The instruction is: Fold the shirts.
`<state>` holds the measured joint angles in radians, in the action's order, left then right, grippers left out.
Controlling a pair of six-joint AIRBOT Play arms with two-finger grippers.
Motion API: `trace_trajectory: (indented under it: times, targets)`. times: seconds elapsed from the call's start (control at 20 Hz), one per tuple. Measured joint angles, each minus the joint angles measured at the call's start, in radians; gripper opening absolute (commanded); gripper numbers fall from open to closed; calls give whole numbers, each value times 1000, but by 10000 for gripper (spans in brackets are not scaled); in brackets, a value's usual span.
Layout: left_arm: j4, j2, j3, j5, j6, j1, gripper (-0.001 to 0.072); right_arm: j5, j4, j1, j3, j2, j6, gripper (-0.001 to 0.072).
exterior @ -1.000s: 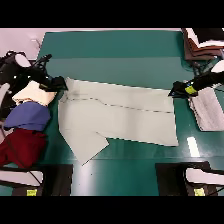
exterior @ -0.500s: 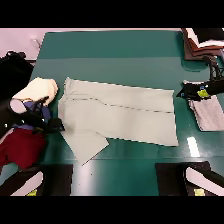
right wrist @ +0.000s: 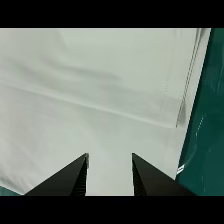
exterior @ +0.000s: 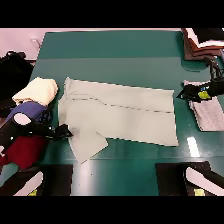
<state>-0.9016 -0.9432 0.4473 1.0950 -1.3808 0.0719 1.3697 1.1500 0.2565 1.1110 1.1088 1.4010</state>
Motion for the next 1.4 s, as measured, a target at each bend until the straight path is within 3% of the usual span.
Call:
trace_trajectory:
  times: [0.1,0.15,0.2,0.25,0.35,0.45,0.7,0.8,0.95,1.15,1.4]
  targets:
    - [26,1,-2,5,13,1,28,29,25,31,-31,-7,-9,334]
    - [39,2,2,10,18,0,28,43,47,56,-63,-14,-12,392]
    - [43,4,7,19,22,0,27,58,72,85,-100,-23,-14,497]
    - [40,10,12,26,26,0,27,74,101,122,-148,-32,-16,511]
    - [27,38,21,36,26,0,27,102,140,205,-253,-45,-18,507]
    - [16,63,28,45,25,0,27,111,148,283,-362,-49,-21,445]
    - [-6,86,36,64,22,0,28,88,31,346,-552,2,-48,445]
    - [-8,89,37,68,21,0,28,82,-16,314,-583,23,-51,357]
    - [-27,92,43,91,21,0,25,41,-37,245,-605,32,-58,17]
    - [-76,141,68,161,2,0,25,35,13,188,-597,-45,-59,16]
    - [-137,361,79,319,-101,0,25,164,138,193,-489,-213,-58,16]
